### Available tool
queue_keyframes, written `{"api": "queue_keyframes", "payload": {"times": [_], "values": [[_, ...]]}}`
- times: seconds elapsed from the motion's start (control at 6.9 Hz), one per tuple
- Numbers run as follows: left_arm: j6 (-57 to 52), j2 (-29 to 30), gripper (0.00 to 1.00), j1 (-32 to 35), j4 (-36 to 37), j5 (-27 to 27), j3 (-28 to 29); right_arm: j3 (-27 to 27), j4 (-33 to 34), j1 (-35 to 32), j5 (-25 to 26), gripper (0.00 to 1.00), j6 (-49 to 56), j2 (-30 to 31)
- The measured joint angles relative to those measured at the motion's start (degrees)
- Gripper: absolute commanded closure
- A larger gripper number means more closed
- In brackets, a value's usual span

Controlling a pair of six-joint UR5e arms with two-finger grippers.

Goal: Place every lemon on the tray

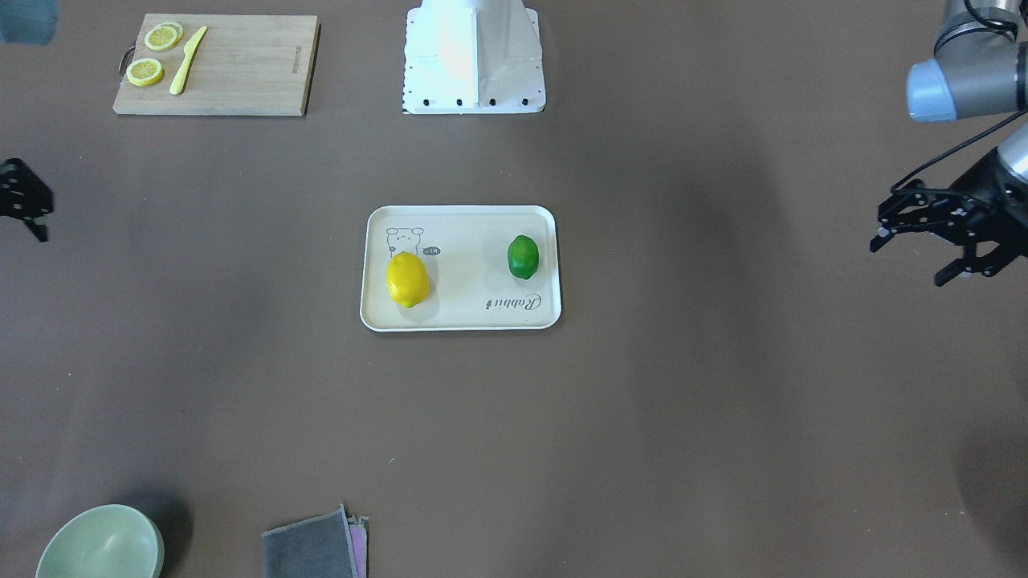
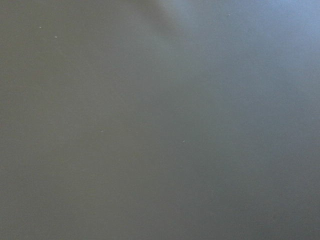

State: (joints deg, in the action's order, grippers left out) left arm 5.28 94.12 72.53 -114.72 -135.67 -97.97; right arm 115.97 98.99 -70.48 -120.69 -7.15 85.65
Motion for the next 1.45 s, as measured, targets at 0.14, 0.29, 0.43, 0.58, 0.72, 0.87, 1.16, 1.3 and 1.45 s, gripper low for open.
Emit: {"api": "queue_keyframes", "payload": {"times": [0.14, 0.29, 0.43, 0.58, 0.72, 0.87, 1.16, 1.3, 1.45], "values": [[-9.34, -0.21, 0.02, 4.94, 6.43, -0.60, 0.03, -1.15, 0.40, -6.37, -2.59, 0.00, 9.05, 4.29], [-18.99, -0.01, 0.02, 10.24, 14.10, -0.73, 0.12, -3.09, 0.51, -11.86, -4.54, 0.00, 16.78, 7.42], [-27.79, 0.34, 0.02, 15.66, 21.95, -0.74, 0.26, -6.07, 0.43, -16.58, -5.49, 0.00, 23.32, 9.91], [-33.64, -0.14, 0.02, 20.29, 27.33, -0.68, 0.47, -9.32, 0.31, -19.89, -5.92, 0.00, 27.61, 11.60], [-36.34, -2.31, 0.02, 22.84, 29.41, -0.61, 1.01, -12.14, 0.24, -21.36, -6.68, 0.00, 29.39, 12.51], [-37.11, -4.57, 0.02, 23.79, 30.04, -0.58, 2.11, -14.47, 0.19, -21.85, -9.11, 0.00, 29.93, 12.85], [-36.72, -6.78, 0.02, 24.74, 28.63, -0.62, 4.22, -17.27, 0.13, -22.04, -16.30, 0.00, 30.24, 13.16], [-34.85, -7.23, 0.02, 25.12, 28.23, -0.57, 5.28, -17.63, -0.58, -22.06, -17.55, 0.00, 30.29, 13.22], [-32.07, -7.53, 0.02, 25.81, 28.28, -0.49, 5.81, -17.89, -2.25, -22.07, -17.99, 0.00, 30.26, 13.27]]}}
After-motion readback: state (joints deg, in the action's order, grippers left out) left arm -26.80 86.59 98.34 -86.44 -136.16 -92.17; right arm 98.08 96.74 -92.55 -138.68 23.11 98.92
